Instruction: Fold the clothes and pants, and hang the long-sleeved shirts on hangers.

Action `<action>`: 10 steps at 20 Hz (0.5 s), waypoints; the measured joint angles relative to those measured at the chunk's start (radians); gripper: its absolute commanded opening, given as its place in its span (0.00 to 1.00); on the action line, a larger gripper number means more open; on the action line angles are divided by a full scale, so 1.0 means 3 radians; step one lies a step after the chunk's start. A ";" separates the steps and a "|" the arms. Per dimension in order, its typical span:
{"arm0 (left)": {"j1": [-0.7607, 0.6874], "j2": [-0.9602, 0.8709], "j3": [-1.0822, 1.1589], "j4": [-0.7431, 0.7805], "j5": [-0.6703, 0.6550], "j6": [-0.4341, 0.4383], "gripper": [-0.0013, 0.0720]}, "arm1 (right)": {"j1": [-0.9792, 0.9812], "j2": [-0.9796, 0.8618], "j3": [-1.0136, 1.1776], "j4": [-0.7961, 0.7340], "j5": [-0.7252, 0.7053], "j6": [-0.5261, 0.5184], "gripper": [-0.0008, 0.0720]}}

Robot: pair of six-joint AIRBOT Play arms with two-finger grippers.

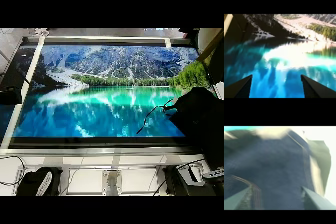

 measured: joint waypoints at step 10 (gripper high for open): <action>0.0000 -0.0006 -0.0001 -0.0024 -0.0132 -0.0001 0.96 | 0.2655 0.0144 0.0215 0.1656 0.0203 -0.0960 0.03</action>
